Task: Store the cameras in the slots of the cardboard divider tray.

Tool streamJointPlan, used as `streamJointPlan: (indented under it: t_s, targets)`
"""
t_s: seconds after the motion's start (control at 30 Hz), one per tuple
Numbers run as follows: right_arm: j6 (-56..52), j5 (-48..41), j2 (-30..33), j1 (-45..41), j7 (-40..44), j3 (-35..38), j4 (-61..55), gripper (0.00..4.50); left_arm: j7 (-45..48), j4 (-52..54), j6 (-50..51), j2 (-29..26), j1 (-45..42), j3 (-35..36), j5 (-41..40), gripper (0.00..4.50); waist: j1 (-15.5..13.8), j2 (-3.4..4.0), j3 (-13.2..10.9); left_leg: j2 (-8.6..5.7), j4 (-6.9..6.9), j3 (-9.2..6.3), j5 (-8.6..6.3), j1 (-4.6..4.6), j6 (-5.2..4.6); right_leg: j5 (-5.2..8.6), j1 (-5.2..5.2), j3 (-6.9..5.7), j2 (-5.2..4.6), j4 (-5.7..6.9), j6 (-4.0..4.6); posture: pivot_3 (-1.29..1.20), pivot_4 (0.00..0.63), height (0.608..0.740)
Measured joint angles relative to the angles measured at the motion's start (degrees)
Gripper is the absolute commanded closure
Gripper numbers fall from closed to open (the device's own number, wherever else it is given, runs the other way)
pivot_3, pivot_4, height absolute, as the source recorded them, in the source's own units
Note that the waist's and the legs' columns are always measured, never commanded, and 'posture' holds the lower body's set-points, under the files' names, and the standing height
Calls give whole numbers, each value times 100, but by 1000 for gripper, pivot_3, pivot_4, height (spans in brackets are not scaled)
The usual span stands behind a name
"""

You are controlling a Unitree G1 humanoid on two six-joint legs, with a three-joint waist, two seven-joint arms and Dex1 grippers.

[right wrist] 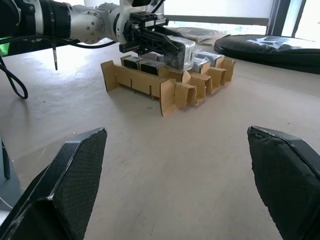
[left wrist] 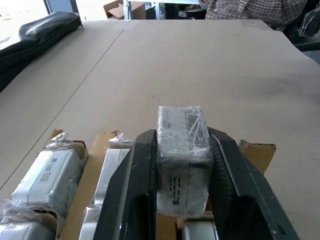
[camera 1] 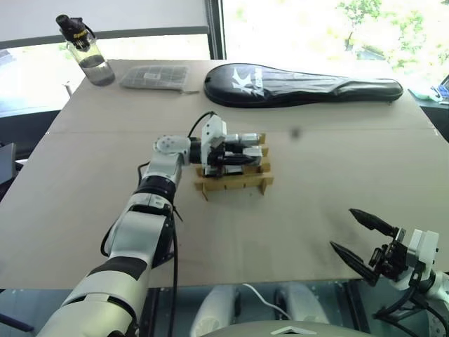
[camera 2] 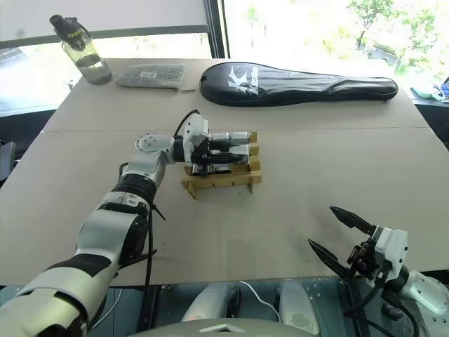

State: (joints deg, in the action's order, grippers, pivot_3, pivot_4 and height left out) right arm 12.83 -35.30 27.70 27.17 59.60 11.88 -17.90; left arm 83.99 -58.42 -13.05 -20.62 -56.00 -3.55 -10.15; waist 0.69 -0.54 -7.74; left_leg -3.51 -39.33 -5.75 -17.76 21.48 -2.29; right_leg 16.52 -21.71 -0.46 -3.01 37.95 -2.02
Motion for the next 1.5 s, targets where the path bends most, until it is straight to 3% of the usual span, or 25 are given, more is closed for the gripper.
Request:
streamJointPlan:
  t_s: [0.93,0.97,1.17,1.5]
  targets:
    - [0,-1,-4,59,-108,51,-1,24,-160,663,482,83,419,-58,156,3716,-2,4,17,0,3,0,0,-6,0,0,2,11,-1,1,0,0,150,740]
    - [0,-1,-4,60,-109,51,-1,0,-151,684,504,74,427,-63,157,2916,-1,4,17,0,3,0,0,-6,0,0,2,12,-1,1,0,0,150,740]
    - [-1,-2,-3,36,-108,51,-1,0,-72,788,666,11,447,-116,158,678,-1,5,19,0,6,1,0,-12,0,0,4,16,0,1,0,0,150,740]
    - [-18,0,15,13,-106,70,0,0,114,1859,1418,-296,990,-80,-149,678,6,5,19,1,12,-2,0,-19,0,0,3,31,1,2,0,0,150,740]
